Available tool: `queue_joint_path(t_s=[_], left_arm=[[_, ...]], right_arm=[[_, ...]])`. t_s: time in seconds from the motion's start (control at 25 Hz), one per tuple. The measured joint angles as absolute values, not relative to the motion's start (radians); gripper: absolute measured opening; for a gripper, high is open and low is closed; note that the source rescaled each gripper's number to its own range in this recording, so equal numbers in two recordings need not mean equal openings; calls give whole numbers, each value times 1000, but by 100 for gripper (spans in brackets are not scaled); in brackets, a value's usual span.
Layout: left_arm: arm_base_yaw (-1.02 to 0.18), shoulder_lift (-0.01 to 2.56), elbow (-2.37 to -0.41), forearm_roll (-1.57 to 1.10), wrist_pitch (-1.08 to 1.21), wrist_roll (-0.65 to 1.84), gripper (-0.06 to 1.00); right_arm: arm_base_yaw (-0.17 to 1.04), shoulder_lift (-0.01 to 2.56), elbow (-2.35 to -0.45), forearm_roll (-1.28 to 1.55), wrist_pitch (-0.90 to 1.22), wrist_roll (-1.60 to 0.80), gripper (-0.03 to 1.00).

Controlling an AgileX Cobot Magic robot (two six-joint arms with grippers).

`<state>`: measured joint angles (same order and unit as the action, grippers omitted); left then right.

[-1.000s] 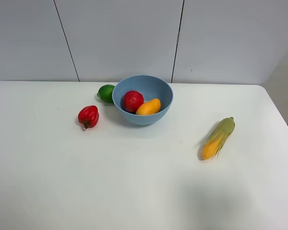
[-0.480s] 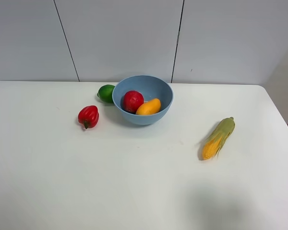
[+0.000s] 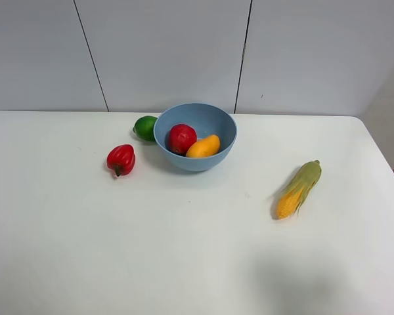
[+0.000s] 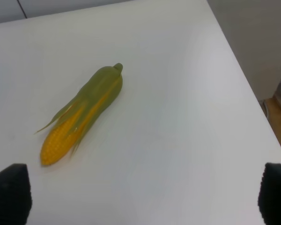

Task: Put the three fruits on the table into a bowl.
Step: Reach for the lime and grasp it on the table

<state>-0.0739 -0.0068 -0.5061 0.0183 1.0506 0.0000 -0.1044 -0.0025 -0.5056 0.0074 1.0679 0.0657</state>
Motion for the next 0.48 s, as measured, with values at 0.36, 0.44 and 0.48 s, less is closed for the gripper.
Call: queue_joint_path(t_s=[0.36, 0.44, 0.48], left_arm=[[-74, -7, -506, 18, 1051, 0, 100], [-74, -7, -506, 18, 1051, 0, 100], [-74, -7, -506, 18, 1051, 0, 100]], right_arm=[[-104, -3, -506, 7, 1068, 65, 99], [-104, -3, -506, 7, 1068, 65, 99], [-104, -3, -506, 7, 1068, 65, 99]])
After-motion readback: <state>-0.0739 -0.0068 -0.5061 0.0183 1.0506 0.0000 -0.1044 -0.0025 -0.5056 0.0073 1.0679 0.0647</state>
